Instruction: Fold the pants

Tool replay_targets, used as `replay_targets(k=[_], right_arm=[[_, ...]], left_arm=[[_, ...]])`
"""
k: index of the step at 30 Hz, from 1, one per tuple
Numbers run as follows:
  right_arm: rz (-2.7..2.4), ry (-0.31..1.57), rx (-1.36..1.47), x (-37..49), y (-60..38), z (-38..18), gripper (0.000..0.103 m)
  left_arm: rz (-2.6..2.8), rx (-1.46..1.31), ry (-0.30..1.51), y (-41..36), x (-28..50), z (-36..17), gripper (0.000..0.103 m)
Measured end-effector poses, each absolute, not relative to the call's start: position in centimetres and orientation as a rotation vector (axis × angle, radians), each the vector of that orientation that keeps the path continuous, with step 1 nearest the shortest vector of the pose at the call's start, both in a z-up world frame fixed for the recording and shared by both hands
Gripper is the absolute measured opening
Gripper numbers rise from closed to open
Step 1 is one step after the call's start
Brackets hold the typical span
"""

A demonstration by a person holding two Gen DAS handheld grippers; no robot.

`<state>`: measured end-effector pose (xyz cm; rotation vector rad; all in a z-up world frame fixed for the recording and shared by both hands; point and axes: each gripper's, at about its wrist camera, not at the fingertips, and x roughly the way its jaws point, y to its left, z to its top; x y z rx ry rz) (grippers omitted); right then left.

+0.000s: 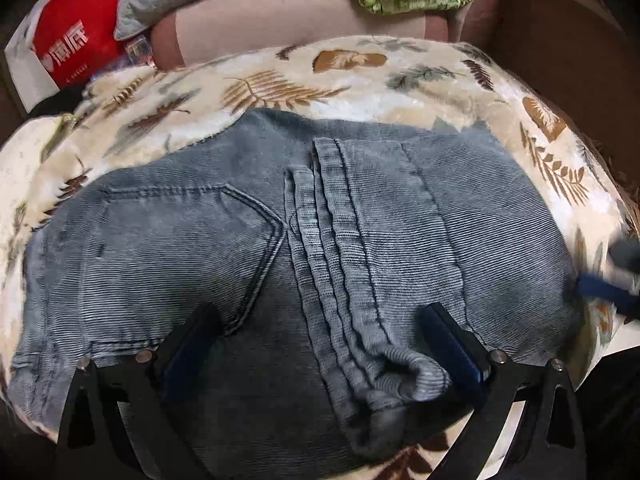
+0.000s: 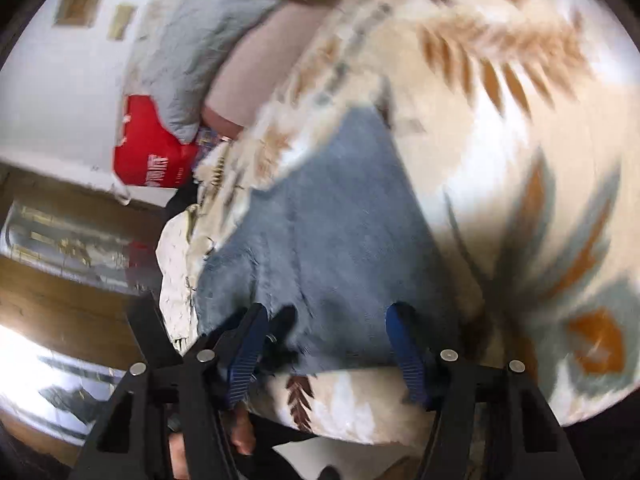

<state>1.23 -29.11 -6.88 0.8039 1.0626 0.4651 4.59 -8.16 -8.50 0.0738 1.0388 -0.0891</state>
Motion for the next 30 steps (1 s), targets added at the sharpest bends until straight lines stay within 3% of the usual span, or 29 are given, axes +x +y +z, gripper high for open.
replay_targets(k=[6, 10, 13, 22, 27, 30], right_arm=[[0.516, 1.004, 0.79, 8.2, -29.2, -3.8, 0.065], [0.558, 1.108, 0.811, 14.6, -28.2, -6.6, 0.065], [0.479, 1.191, 0.78, 17.3, -27.8, -10.5, 0.065], [0.55, 1.048, 0.793, 8.6, -28.7, -5.7, 0.065], [0.495, 1.176, 0.769, 5.4, -28.3, -10.0, 0.071], [0.52, 1.112, 0.814, 4.6, -29.0, -9.1, 0.071]], left_arm=[[-0.101, 0.022, 0.955, -7.7, 4.0, -6.0, 0.101], [-0.074, 0.064, 1.058, -7.9, 4.8, -9.1, 0.101], [-0.078, 0.083, 1.023, -8.1, 4.5, -9.1, 0.101], [-0.09, 0.071, 1.016, -7.7, 4.7, -9.5, 0.102], [-0.093, 0.07, 1.029, -7.8, 4.8, -9.2, 0.102], [-0.098, 0.049, 1.023, -7.3, 4.4, -8.4, 0.102]])
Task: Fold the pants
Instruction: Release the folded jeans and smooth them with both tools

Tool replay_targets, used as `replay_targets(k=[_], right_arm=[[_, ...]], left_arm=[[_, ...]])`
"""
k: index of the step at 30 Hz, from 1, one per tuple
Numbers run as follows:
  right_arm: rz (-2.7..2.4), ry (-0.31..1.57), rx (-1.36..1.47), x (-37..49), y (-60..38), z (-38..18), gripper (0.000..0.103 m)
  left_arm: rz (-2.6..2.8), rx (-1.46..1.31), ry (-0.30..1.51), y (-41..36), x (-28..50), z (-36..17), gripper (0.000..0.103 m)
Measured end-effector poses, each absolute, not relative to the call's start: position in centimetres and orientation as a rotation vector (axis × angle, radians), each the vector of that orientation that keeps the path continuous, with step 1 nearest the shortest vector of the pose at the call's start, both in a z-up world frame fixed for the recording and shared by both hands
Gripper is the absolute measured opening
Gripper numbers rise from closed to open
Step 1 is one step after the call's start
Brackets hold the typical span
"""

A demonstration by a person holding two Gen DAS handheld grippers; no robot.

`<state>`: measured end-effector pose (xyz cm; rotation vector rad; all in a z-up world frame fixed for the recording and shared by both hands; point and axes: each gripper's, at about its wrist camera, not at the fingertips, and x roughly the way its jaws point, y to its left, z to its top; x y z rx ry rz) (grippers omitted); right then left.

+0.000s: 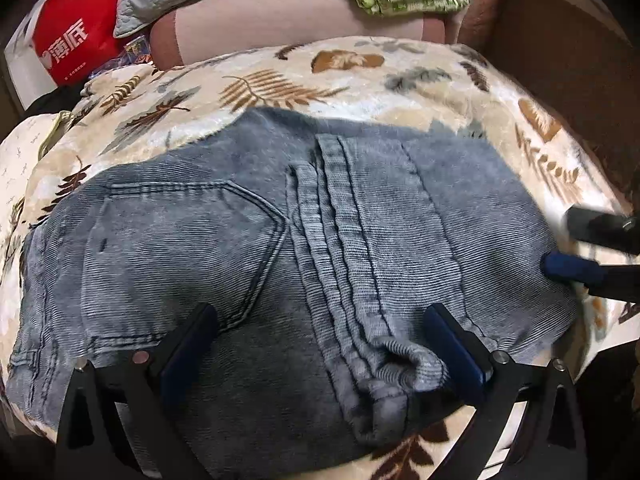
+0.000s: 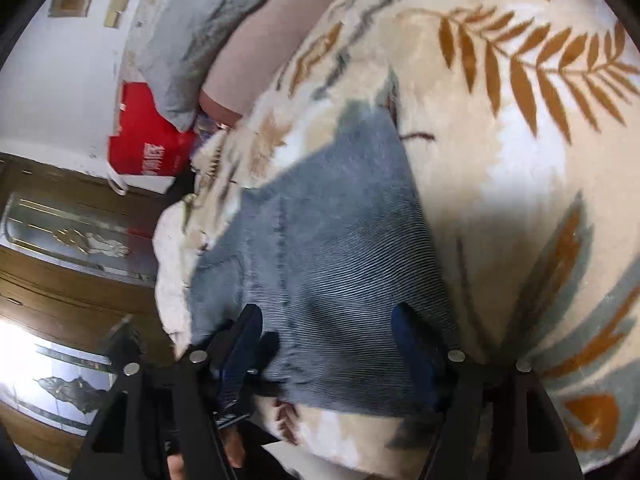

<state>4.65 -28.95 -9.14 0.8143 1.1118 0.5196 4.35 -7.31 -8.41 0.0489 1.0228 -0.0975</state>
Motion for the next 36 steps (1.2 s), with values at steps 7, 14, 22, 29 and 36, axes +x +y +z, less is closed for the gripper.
replay_targets(k=[7, 14, 22, 29, 36], right_arm=[[0.52, 1.142, 0.762, 3.2, -28.7, -10.1, 0.072], [0.595, 0.997, 0.784, 2.1, -30.0, -7.5, 0.072], [0.575, 1.039, 0.779, 2.3, -29.6, -7.9, 0.073], [0.527, 1.119, 0.779, 3.3, -28.7, -9.8, 0.073], [0.482, 1.037, 0.817, 3.3, -30.7, -7.7, 0.073]], left_arm=[[-0.083, 0.031, 1.045, -7.0, 3.7, -8.3, 0.102], [-0.045, -0.004, 0.987, -6.2, 2.5, -6.1, 0.102], [-0.004, -0.029, 0.994, -5.4, 0.2, -5.1, 0.102], [0.023, -0.08, 0.968, -4.4, -0.4, -4.4, 0.102], [-0.06, -0.06, 0.938, -6.3, 1.8, -4.5, 0.102]])
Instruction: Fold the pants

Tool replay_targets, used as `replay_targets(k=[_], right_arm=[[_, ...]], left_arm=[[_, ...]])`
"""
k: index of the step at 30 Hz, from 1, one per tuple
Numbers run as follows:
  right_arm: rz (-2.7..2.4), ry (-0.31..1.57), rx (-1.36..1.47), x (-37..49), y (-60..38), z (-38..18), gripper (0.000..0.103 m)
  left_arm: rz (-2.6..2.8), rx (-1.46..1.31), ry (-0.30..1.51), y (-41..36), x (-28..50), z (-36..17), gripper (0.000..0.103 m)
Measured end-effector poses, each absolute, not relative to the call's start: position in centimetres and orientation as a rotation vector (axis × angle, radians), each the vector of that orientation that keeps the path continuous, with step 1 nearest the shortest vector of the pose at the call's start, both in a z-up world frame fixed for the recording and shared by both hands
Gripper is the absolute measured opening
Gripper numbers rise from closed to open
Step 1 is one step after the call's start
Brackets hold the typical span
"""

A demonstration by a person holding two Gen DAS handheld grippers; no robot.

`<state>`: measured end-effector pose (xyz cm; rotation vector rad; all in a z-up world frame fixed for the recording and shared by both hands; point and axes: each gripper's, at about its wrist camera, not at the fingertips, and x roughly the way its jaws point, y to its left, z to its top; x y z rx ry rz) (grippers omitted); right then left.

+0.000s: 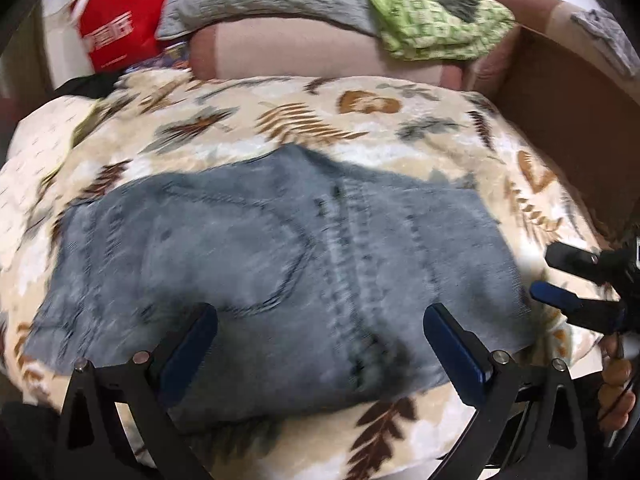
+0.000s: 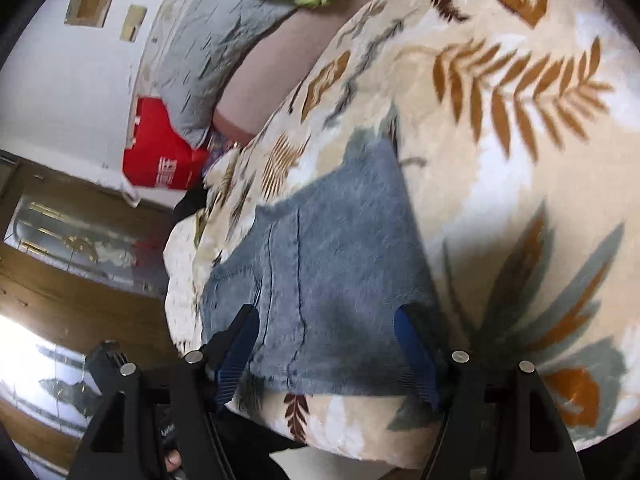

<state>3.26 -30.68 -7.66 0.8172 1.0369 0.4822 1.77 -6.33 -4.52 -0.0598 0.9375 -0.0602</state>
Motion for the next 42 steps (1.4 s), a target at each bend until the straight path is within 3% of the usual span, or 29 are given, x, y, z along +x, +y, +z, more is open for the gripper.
replay_targets(k=[5, 10, 16, 20, 27, 33, 39, 42], right_arm=[[0.524, 1.044, 0.805, 6.7, -30.1, -6.4, 0.073], [0.445, 1.178, 0.792, 10.8, -28.9, -10.2, 0.073], [0.464, 1.081, 0.773, 9.1, -29.6, -6.7, 0.074], [0.422, 1.164, 0.76, 8.9, -29.2, -9.5, 0.074], [0.468, 1.044, 0.786, 4.7, -29.6, -5.2, 0.074], [0.467, 1.126, 0.835, 1.9, -28.9, -10.2, 0.074], [0.502, 1.07, 0.82, 1.0, -29.2, -7.6, 0.074], [0.468, 1.136, 0.817, 0.9, -28.9, -9.6, 0.074]], left_arm=[[-0.107, -0.004, 0.988, -8.2, 4.1, -6.9, 0.102], [-0.117, 0.101, 1.006, -9.1, 4.7, -8.9, 0.102], [-0.148, 0.037, 0.93, -8.0, 3.7, -7.6, 0.102], [-0.14, 0.098, 0.977, -8.7, 4.4, -9.0, 0.102], [-0.143, 0.023, 0.992, -7.7, 4.1, -7.7, 0.102], [-0.117, 0.017, 0.989, -7.6, 3.3, -6.8, 0.102], [-0.089, 0.027, 0.964, -7.3, 2.9, -5.4, 0.102], [-0.089, 0.022, 0.973, -7.4, 3.0, -5.5, 0.102]])
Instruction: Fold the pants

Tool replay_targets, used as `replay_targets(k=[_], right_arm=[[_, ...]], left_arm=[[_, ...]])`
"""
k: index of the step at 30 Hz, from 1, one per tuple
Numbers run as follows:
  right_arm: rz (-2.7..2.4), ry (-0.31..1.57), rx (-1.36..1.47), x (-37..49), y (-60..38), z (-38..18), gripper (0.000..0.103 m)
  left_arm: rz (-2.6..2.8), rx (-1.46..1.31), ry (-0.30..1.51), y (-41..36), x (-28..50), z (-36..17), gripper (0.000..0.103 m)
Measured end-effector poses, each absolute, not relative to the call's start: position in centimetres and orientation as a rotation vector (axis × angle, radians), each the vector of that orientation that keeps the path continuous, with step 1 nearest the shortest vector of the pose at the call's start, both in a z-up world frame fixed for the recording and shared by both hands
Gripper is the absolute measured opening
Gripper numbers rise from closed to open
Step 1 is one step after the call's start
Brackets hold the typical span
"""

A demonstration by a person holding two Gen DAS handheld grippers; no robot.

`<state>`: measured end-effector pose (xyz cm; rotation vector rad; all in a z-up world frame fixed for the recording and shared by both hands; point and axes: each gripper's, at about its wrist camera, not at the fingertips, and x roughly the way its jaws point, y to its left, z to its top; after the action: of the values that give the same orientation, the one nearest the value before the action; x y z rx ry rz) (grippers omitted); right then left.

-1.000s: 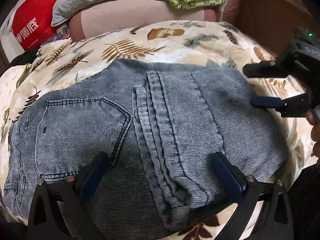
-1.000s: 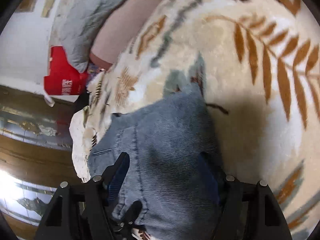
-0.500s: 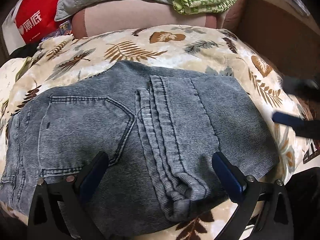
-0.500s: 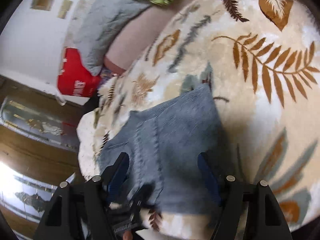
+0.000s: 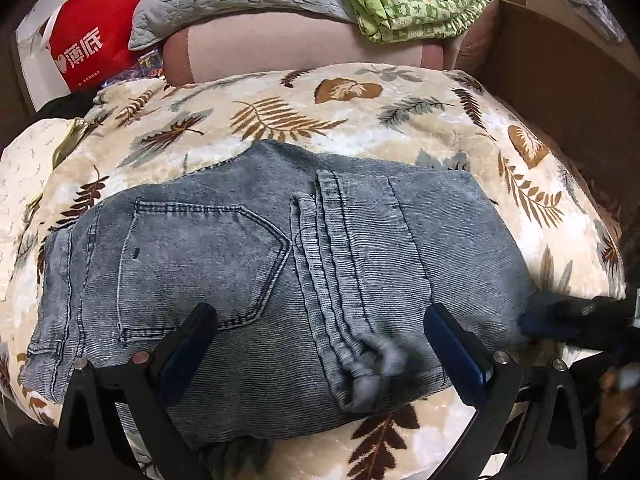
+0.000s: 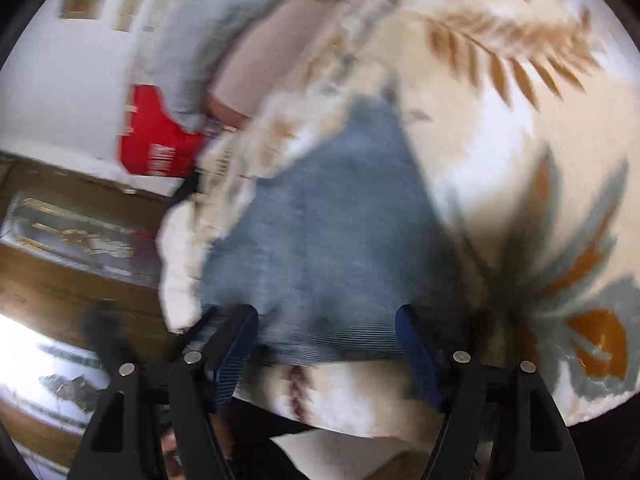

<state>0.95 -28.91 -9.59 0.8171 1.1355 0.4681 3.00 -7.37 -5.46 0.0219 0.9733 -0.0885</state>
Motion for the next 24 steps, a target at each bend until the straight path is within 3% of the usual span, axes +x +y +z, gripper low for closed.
replay_targets(k=[12, 20, 24], right_arm=[[0.521, 1.057, 0.774, 6.5, -29.0, -4.4, 0.074], [0.428, 1.154, 0.698, 16.9, -27.5, -9.1, 0.074], [0.454, 1.112, 0.752, 16.2, -28.2, -9.1, 0.074]], left_arm=[[-0.141, 0.058, 0.98, -9.2, 3.4, -7.1, 0.102], [-0.154, 0.084, 1.005, -9.4, 3.9, -9.2, 0.102], [-0.164, 0.085, 0.996, -9.4, 3.9, -9.0, 0.102]])
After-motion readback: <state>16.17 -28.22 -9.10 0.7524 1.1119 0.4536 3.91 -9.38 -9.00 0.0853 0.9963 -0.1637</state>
